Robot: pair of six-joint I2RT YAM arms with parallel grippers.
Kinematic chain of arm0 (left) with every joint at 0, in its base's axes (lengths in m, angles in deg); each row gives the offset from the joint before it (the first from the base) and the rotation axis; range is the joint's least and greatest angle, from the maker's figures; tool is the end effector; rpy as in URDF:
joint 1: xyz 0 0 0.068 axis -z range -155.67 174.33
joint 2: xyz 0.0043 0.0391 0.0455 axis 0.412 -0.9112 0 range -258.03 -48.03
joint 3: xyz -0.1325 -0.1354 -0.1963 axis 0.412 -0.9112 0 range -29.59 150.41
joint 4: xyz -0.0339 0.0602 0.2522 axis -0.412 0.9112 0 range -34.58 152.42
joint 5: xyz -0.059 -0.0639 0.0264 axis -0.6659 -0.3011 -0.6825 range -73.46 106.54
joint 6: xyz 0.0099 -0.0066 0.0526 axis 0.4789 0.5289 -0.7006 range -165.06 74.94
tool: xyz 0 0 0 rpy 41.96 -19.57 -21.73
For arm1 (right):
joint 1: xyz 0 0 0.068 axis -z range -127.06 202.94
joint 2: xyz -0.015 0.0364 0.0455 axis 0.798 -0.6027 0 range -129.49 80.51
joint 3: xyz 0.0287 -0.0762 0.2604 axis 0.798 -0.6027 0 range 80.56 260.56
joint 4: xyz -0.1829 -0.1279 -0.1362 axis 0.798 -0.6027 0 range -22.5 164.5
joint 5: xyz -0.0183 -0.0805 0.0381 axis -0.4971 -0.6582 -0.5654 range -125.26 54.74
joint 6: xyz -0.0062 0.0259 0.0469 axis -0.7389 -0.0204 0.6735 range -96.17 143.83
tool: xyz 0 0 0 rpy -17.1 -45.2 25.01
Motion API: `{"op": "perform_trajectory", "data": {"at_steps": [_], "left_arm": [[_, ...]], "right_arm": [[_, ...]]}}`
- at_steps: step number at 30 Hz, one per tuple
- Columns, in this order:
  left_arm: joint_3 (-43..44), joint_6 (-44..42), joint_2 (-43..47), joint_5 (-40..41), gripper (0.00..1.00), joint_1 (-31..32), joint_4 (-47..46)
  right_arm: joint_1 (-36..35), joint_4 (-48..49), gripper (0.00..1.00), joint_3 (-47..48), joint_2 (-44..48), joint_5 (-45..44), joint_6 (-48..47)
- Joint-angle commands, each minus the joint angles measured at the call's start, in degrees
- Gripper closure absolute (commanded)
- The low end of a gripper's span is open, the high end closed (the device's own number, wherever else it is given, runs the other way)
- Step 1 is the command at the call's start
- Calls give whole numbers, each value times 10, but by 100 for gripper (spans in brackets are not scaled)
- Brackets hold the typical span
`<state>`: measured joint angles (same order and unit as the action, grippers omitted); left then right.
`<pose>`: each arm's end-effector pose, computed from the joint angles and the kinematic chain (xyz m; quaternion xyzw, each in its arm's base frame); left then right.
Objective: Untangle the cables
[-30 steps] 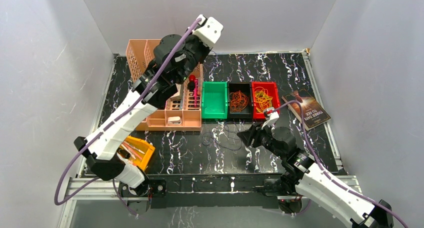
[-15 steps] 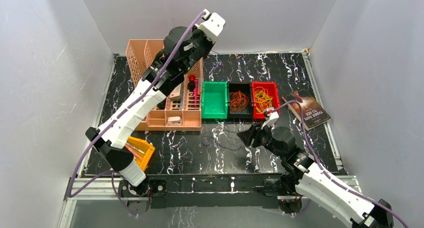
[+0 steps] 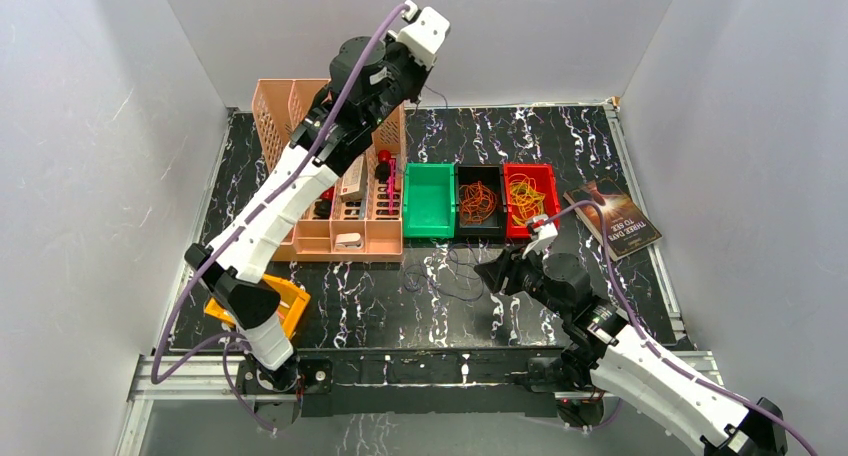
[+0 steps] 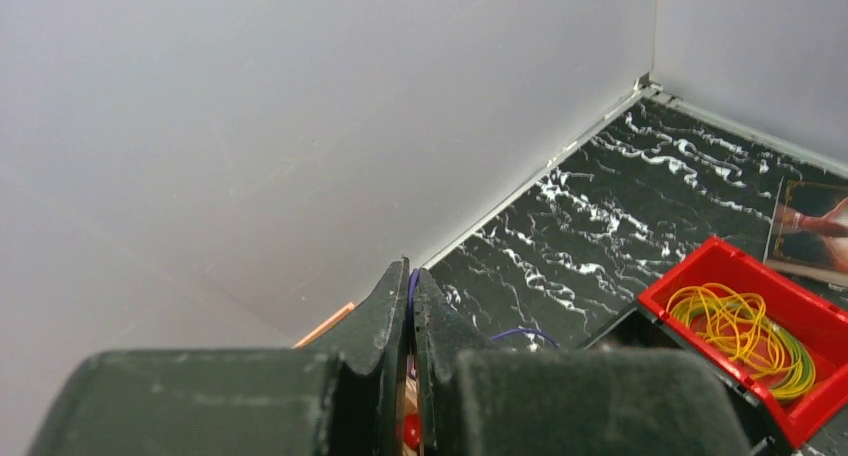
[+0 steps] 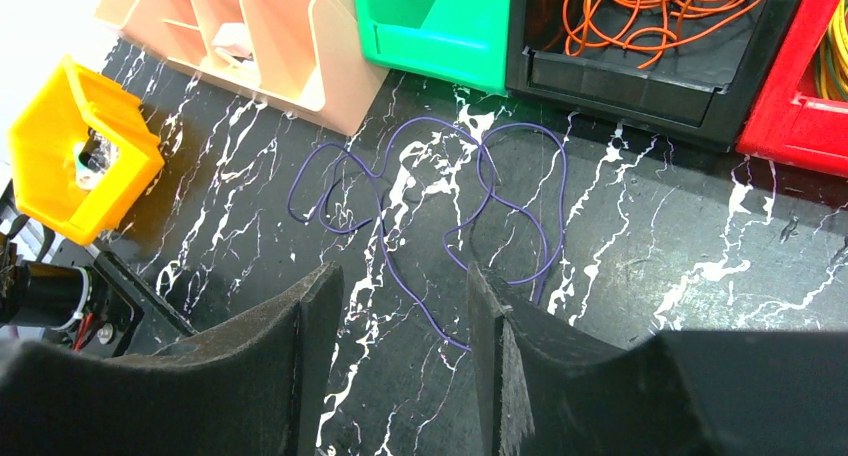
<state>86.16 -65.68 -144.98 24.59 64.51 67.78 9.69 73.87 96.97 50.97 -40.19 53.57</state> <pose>0.2883 -0.2369 0.5236 0.2912 0.5997 -0.0802 0.7410 0.1105 0.0998 0.2204 -0.0662 0.7837 0.3396 0.5159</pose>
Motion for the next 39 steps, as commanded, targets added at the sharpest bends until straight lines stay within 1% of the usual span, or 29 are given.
{"op": "perform_trajectory", "data": {"at_steps": [1, 10, 15, 16, 17, 18, 19, 21, 35, 39], "left_arm": [[84, 0, -3, -23, 100, -3, -2], [148, -14, -15, -32, 100, -3, -10], [71, -17, -15, -21, 100, -3, -39], [44, -14, -14, -17, 100, -3, -49], [-2, -6, -5, -14, 100, -4, -67], [-25, 1, 0, -14, 100, -5, -76], [-66, 18, 7, -19, 100, -6, -87], [-96, 30, 11, -23, 100, -7, -95], [-175, 69, 22, -36, 100, -12, -105], [-167, 98, 9, -64, 100, -12, -104]], "right_arm": [[0, 10, 43, 28, -1, -12, -8], [-1, 17, 42, 25, -4, -13, -6], [0, 19, 42, 22, -5, -11, -5], [0, 19, 42, 21, -3, -12, -5], [0, 16, 42, 21, -1, -13, -4], [-1, 16, 42, 21, 0, -14, -4], [0, 16, 42, 19, 1, -14, -4], [0, 15, 42, 19, 2, -13, -4], [0, 16, 42, 12, 6, -14, 0], [0, 18, 41, 12, 3, -13, 0]]}}
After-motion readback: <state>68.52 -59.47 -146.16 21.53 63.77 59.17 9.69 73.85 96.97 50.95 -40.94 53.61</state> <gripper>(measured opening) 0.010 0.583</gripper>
